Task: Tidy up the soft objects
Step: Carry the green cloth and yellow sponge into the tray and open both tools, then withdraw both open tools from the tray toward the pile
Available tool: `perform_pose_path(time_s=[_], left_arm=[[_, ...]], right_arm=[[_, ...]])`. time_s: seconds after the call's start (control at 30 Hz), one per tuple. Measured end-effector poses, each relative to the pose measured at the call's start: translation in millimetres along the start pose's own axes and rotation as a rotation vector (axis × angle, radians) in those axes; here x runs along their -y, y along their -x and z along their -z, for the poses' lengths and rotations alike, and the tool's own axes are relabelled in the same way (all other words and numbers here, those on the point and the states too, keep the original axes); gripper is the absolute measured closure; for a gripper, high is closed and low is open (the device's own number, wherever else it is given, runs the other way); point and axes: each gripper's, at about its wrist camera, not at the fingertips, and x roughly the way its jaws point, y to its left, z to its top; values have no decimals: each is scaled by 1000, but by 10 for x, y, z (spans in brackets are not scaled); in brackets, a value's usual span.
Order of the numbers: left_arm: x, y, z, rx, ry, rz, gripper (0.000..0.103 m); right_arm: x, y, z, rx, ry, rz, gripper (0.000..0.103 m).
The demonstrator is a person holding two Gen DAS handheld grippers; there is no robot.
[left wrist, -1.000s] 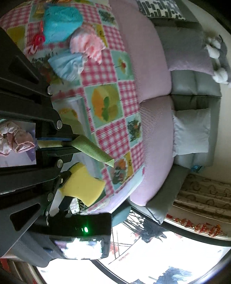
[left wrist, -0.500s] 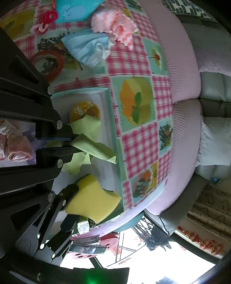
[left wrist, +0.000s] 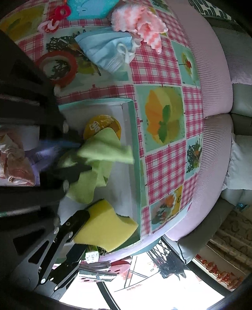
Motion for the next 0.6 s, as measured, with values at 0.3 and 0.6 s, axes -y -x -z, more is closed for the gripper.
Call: perform_pose_path(time_s=[0.3,0.6], left_arm=[[-97,363,-46,62,23,-17,59],[-440,667,-70,129,106,-137,44]], right_arm=[[-29,235,-28,58,12,-10,50],[-77,368,-41,88,25,-12,38]])
